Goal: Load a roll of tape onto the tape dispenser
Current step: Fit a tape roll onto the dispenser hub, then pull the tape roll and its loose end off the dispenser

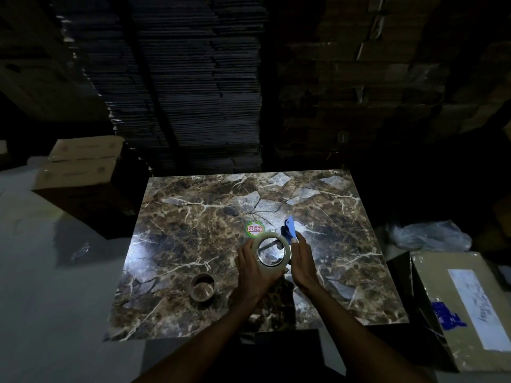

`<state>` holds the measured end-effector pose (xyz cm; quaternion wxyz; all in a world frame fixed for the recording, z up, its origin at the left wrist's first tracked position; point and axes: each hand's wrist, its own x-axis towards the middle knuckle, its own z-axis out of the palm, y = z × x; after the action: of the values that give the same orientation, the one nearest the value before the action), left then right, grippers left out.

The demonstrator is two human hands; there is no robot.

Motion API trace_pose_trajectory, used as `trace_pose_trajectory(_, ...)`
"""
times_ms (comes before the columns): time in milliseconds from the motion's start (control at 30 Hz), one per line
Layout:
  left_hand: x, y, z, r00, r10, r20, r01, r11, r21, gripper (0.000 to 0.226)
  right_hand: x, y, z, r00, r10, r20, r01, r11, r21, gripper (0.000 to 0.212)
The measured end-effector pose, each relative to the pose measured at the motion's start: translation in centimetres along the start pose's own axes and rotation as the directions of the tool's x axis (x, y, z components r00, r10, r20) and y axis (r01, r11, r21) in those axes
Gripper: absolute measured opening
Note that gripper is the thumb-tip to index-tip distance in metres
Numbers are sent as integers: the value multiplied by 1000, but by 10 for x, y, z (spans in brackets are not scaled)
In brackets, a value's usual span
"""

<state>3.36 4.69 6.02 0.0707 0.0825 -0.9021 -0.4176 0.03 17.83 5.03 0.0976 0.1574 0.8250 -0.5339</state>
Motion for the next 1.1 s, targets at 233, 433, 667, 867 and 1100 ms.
trace_pose_trajectory(233, -2, -5, 1, 999, -18, -32, 16, 998, -62, 90, 4, 2, 5, 998, -47, 28, 46, 999, 29, 53)
trace_pose_trajectory(433, -8, -14, 2, 999, 5, -32, -8, 993, -114, 92, 4, 3, 5, 995, -94, 41, 92, 995, 38, 79)
trace_pose_trajectory(667, -2, -20, -17, 985, -153, 81, 172, 925, -339, 58, 7, 0, -14, 986, -137, 90, 134, 990, 40, 50)
trace_pose_trajectory(867, 37, -38, -37, 979, -53, 197, 140, 877, -460, 56, -8, -18, -31, 966, -155, 206, 133, 984, 118, 32)
trace_pose_trajectory(1100, 58, -27, -56, 874, 40, 485, 230, 845, -484, 45, -26, -27, -34, 935, -166, 314, 128, 982, 137, 36)
